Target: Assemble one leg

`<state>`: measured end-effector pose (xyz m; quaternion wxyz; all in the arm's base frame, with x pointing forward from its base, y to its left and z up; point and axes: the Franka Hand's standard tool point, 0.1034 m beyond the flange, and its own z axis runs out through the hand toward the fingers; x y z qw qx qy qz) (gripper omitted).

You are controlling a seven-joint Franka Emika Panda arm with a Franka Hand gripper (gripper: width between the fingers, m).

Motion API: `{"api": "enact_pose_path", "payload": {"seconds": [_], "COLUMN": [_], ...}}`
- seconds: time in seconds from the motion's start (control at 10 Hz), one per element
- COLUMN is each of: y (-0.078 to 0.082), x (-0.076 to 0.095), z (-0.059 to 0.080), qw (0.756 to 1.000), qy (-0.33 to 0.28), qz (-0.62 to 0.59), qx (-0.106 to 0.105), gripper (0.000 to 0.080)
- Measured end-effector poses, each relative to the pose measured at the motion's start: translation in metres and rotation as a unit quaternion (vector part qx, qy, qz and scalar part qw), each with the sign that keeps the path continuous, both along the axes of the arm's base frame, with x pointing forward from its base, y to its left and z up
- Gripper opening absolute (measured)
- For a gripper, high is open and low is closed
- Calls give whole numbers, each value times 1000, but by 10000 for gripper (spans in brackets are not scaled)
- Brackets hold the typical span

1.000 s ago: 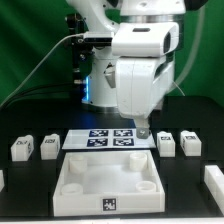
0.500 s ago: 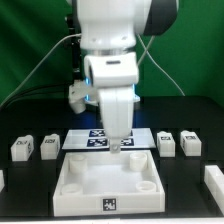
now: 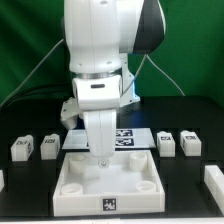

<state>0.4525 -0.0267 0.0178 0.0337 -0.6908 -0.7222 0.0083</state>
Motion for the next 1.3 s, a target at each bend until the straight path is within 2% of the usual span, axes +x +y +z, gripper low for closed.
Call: {"api": "enact_pose_path", "payload": {"seconds": [0.2, 0.4, 0.5, 0.6, 0.7, 0.8, 1.3], "y": [1, 0, 0, 0, 0, -1, -1], "x": [-2, -2, -3, -3, -3, -1, -1], "z": [-7, -7, -7, -7, -7, -7, -6], "qw": [1000, 1000, 1000, 1000, 1000, 1000, 1000], "qy": [2, 2, 3, 3, 3, -1, -2], "qz": [-4, -5, -5, -5, -5, -6, -6], "qx": [1, 1, 1, 1, 1, 1, 1], "gripper": [650, 386, 386, 202, 202, 60, 60]}}
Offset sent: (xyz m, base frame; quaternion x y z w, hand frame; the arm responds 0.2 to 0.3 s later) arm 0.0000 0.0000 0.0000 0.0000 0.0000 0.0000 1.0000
